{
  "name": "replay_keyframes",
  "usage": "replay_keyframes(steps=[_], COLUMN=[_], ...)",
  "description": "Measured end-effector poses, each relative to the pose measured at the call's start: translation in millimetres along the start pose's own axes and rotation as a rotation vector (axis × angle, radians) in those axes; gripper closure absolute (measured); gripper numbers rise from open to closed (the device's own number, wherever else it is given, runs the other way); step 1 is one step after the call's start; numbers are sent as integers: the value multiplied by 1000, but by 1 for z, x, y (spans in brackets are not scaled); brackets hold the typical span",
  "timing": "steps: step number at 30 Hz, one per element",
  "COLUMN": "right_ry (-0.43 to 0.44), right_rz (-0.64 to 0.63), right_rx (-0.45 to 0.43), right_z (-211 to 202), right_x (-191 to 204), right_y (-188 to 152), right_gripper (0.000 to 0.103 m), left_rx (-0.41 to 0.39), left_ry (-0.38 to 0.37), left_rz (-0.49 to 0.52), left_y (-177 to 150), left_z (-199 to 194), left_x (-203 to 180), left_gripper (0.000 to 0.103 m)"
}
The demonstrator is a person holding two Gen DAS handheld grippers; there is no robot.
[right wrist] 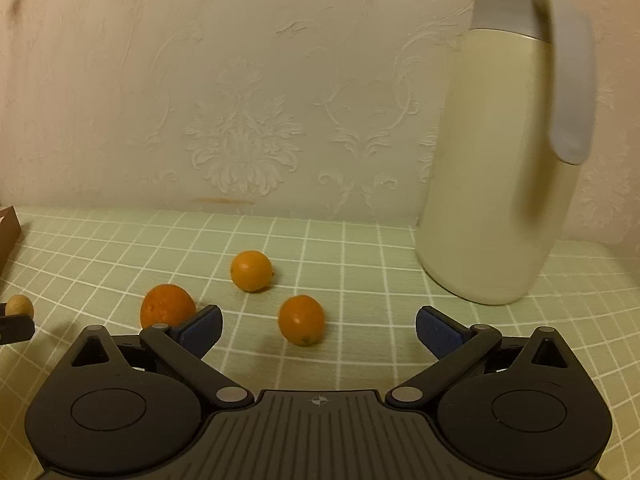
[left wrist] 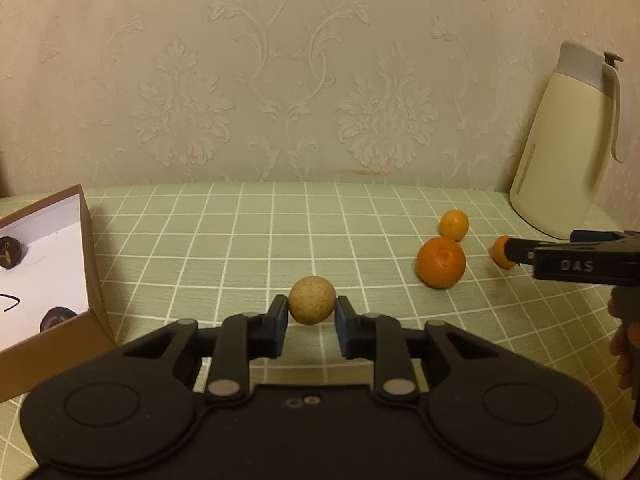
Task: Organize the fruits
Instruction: 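Grasp a small orange kumquat with the right gripper while left gripper holds the beige fruit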
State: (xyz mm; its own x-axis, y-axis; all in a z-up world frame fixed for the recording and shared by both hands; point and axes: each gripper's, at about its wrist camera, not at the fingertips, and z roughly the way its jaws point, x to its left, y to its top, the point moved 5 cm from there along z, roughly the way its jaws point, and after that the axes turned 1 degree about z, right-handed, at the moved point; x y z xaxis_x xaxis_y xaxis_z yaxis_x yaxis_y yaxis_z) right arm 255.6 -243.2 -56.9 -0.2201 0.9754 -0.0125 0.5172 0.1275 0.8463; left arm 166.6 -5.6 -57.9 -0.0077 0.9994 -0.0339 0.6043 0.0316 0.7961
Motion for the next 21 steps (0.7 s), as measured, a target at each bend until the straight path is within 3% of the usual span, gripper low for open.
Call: replay_keyframes(steps=[4,8,11,18,19,20,21], right_ry=[0,2,3,1,0,-1,3], right_rz=[-3,5,9,17,18,17,20], right_rx=[34,45,50,78,81,88,95], right_z=[14,22,25,36,36,38,39], right_x=[4,3,3,4,4,4,5], right_y=[-1,-1,0,-1,-1,-2,-2], right_gripper=[23,27,43,56,61,74,73], left_rx=[-4,-9,-11,-13,-13,-13,-13], left_ry=[-5,-6,-8,-9,-9,-7,-6], left_rz=[2,-3,-4,-1,-1,0,0], left_y=[0,1,1,1,1,1,1], left_z=[-2,-3,-3,-5,-5,-5,-5], left_x=[1,2,2,2,2,2,3], left_gripper=[88,88,88,88,88,88,88])
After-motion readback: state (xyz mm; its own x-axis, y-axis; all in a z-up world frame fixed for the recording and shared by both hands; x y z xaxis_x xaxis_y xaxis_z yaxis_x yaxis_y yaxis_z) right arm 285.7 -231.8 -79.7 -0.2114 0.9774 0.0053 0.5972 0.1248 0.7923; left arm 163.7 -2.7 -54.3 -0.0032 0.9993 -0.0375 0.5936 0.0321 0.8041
